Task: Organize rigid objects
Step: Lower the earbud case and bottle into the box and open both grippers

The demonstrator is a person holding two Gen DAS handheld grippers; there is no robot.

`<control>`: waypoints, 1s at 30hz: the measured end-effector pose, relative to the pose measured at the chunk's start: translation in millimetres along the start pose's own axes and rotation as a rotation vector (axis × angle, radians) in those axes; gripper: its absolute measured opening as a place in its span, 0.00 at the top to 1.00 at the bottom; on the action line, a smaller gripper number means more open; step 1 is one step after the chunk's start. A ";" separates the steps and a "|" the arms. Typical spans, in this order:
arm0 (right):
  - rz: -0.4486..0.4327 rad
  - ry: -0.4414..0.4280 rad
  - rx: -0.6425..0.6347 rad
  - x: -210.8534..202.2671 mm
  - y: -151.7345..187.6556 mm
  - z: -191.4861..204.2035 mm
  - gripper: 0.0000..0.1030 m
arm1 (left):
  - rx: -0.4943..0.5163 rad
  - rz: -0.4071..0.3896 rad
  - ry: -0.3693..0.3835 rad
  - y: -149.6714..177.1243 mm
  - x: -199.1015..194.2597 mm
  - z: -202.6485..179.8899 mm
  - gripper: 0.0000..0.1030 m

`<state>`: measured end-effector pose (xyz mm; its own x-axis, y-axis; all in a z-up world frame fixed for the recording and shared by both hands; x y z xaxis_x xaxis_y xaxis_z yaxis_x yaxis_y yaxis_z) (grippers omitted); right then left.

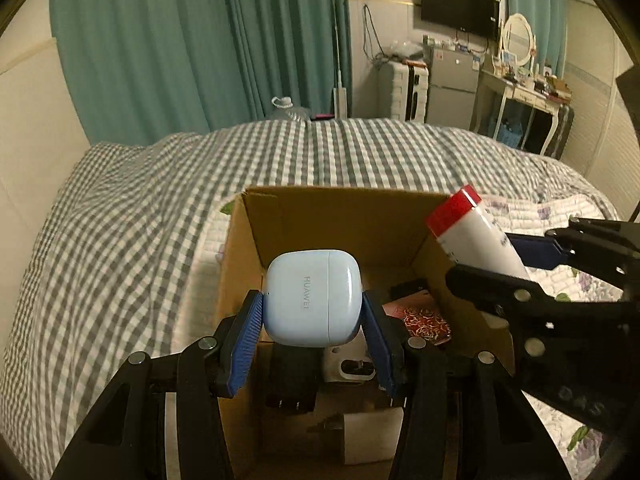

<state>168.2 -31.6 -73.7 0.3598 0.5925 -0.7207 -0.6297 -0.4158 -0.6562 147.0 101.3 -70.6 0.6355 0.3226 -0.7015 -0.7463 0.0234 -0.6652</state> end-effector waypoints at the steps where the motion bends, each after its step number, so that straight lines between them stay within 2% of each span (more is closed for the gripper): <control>1: 0.005 0.003 0.005 4.6 -0.2 -3.6 0.65 | 0.004 0.003 0.003 -0.6 3.3 -0.5 0.51; 16: 0.042 -0.023 -0.014 57.0 -9.1 -34.2 0.65 | 0.068 0.071 -0.065 -5.2 41.7 -8.4 0.51; 25: 0.065 0.006 -0.082 66.6 -12.2 -30.9 0.65 | 0.087 0.119 -0.095 -4.8 54.2 -11.3 0.49; 30: 0.080 0.013 -0.097 61.7 -9.6 -28.3 0.58 | 0.112 0.121 -0.130 -3.8 56.5 -19.0 0.47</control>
<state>215.9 -10.5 -118.2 0.3204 0.5460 -0.7741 -0.5874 -0.5266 -0.6145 189.5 101.5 -112.5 0.5144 0.4487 -0.7307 -0.8374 0.0795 -0.5407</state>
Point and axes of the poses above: each gripper's, at about its wrist camera, not at the fingertips, and x roughly the way its jaws point, z to its left, y to its underside, the point moved 1 cm from there along x, roughly the way its jaws point, and after that the axes turned 13 degrees about -y, right-handed, at the moved point
